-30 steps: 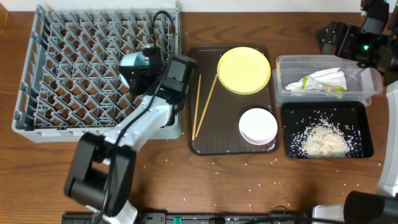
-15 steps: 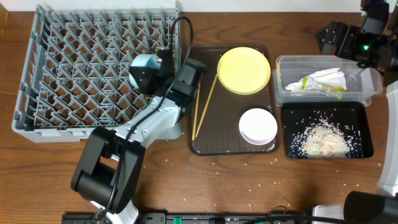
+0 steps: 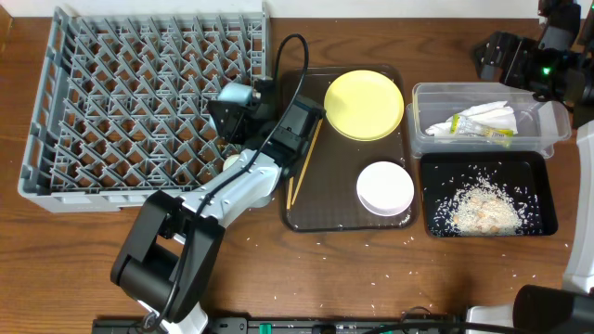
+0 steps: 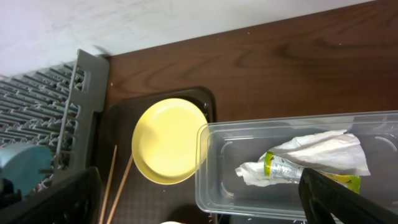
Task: Sort waste into correct bins and load items into the dishwasher
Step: 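Move the left gripper right to the pink bowl and grasp its rim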
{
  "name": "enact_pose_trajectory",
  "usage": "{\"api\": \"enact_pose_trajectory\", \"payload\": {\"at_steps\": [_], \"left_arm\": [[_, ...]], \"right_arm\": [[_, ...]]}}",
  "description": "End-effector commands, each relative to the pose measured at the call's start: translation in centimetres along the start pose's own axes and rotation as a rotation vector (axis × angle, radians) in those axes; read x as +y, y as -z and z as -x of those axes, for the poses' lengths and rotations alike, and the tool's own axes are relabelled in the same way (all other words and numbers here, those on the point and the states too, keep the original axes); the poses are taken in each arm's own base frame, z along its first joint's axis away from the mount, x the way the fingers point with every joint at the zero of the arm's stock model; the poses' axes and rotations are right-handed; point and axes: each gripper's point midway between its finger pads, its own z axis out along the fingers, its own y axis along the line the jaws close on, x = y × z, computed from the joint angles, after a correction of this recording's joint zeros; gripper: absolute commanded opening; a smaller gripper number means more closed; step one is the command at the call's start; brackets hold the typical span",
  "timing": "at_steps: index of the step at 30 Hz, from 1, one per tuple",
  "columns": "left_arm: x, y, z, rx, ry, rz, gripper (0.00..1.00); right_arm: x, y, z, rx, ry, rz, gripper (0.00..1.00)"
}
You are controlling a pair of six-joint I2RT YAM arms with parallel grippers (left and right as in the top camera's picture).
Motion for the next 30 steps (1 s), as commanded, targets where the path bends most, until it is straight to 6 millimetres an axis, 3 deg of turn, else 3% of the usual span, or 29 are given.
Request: {"api": "enact_pose_trajectory", "payload": {"at_steps": [1,6,12,17,21,26,30], "left_arm": [[-3.4,0.4,-0.2,-0.011,-0.032,-0.179,0.47],[-4.9,1.0,0.1,-0.014,0.028,-0.287,0.56],[-3.8,3.1,2.3,-0.069,0.144,-0.464,0.68],[-1.6,7.4,4.1,-0.102,0.332,-0.745,0.71],[-1.2,12.0,4.1,0.027,0.599,-1.044,0.71],[-4.5,17.4,3.1,0.335,0.784,-1.331,0.7],[-10.2,20.8,2.4,0.395,0.681,-1.409,0.66]], "right_arm": [[0.0,0.3,0.1,-0.005,-0.014,0.007,0.99],[0.0,0.3,0.1,-0.005,-0.014,0.007,0.99],[0.0,0.3,0.1,-0.005,-0.014,0.007,0.99],[0.0,0.3,0.1,-0.005,-0.014,0.007,0.99],[0.0,0.3,0.1,-0.005,-0.014,0.007,0.99],[0.0,0.3,0.1,-0.005,-0.014,0.007,0.99],[0.1,0.3,0.1,-0.005,-0.014,0.008,0.99]]}}
